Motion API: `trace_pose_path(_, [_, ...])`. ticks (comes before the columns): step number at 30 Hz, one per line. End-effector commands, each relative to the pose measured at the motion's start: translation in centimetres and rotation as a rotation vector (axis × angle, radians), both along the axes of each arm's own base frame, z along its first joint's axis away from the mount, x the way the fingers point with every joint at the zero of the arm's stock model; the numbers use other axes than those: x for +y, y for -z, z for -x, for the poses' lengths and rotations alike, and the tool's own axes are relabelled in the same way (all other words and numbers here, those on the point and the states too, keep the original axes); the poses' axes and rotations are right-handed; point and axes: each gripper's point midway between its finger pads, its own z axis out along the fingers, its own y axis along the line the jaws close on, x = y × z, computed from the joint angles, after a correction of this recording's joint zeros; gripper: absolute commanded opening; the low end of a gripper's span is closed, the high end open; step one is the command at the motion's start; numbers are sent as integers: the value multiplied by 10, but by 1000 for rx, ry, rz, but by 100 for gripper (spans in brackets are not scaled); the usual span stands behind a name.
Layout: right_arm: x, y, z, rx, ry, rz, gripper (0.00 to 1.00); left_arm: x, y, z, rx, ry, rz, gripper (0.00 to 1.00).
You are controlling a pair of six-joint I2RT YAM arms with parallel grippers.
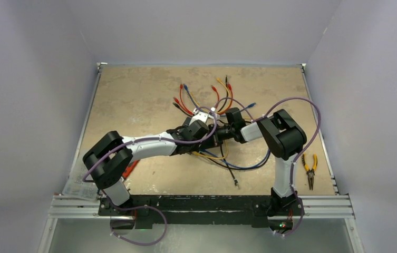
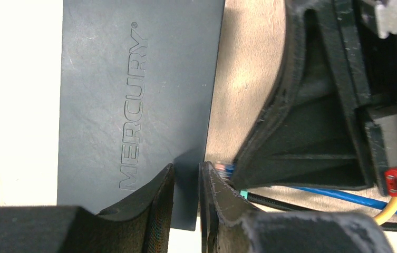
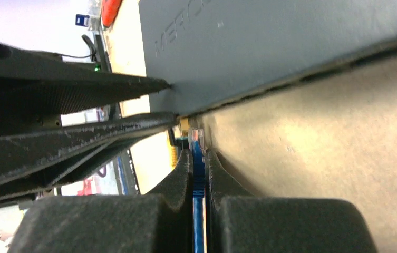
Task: Pull the plug from the switch port
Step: Pull the connector from the switch port, then pick up the connector from the center of the board.
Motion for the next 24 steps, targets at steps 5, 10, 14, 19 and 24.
trace_pose_path(5, [-17,-7,7,1,-10,44,0,90,66,36,204,-79,-353,21])
trace_pose_path(10, [-15,-26,-1,-40,9,30,0,89,64,35,199,-76,-347,22])
trace_pose_path(14, [-15,-49,-16,-114,64,42,0,85,53,33,179,-71,-311,24])
trace_pose_path(19, [-18,-94,-41,-242,169,41,0,62,35,30,159,-37,-151,31])
trace_pose_path(24, [-21,-155,-62,-387,261,4,0,28,4,25,123,43,52,39])
